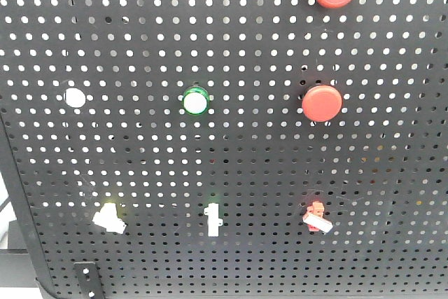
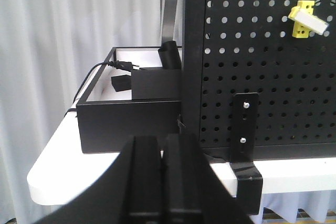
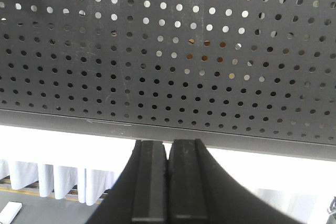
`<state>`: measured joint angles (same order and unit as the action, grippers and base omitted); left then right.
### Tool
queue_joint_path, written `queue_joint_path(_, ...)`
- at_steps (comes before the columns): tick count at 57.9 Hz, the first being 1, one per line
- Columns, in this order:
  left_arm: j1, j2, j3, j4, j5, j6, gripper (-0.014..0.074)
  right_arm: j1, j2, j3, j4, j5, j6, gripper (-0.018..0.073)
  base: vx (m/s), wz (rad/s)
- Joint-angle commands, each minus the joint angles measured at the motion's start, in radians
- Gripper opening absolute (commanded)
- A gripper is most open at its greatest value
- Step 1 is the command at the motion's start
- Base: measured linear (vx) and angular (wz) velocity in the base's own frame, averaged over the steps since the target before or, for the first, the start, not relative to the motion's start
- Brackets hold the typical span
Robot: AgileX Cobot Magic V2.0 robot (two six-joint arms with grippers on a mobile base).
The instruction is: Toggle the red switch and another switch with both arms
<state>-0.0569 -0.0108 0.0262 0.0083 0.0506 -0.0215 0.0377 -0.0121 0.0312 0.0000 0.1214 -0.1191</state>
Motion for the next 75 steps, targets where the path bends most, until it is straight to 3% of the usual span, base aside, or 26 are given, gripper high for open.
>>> queue_joint_path(1,-0.006,0.004,0.019,-0.008,-0.085,-0.008,0.0002,-0.004,-0.01,0.005,0.0,-0.103,-0.009,-0.0006,0.0,0.0)
queue_joint_path(14,-0.006,0.004,0.019,-0.008,-0.164,-0.015,0.0002,-0.004,-0.01,0.003,0.0,-0.28,0.017,-0.0006,0.0,0.0)
queue_joint_path(19,-0.006,0.004,0.019,-0.008,-0.205,-0.012,0.0002,-0.004,-0.01,-0.009,0.049,-0.343,0.072,-0.0006,0.0,0.0)
queue_joint_path(25,-0.007,0.004,-0.006,-0.008,-0.312,-0.015,0.0002,-0.004,0.009,-0.073,0.115,-0.338,0.084,-0.0006,0.0,0.0)
queue_joint_path(32,-0.007,0.004,-0.107,-0.008,-0.394,-0.015,0.0002,-0.004,0.081,-0.187,0.117,-0.337,0.077,-0.0006,0.0,0.0)
queue_joint_path(44,-0.007,0.115,-0.388,0.001,-0.31,-0.014,0.0002,-0.004,0.284,-0.4,0.105,-0.344,0.077,-0.0006,0.0,0.0)
queue_joint_path(51,-0.007,0.225,-0.498,0.008,-0.209,-0.012,0.0002,-0.004,0.408,-0.461,0.024,-0.355,0.064,-0.0006,0.0,0.0)
queue_joint_path(59,-0.007,0.337,-0.511,0.004,-0.179,-0.013,0.0002,-0.004,0.527,-0.463,-0.071,-0.378,-0.008,-0.0006,0.0,0.0)
queue_joint_path(75,-0.007,0.499,-0.498,0.007,-0.164,-0.004,0.0002,-0.004,0.607,-0.463,-0.059,-0.42,-0.008,-0.0006,0.0,0.0)
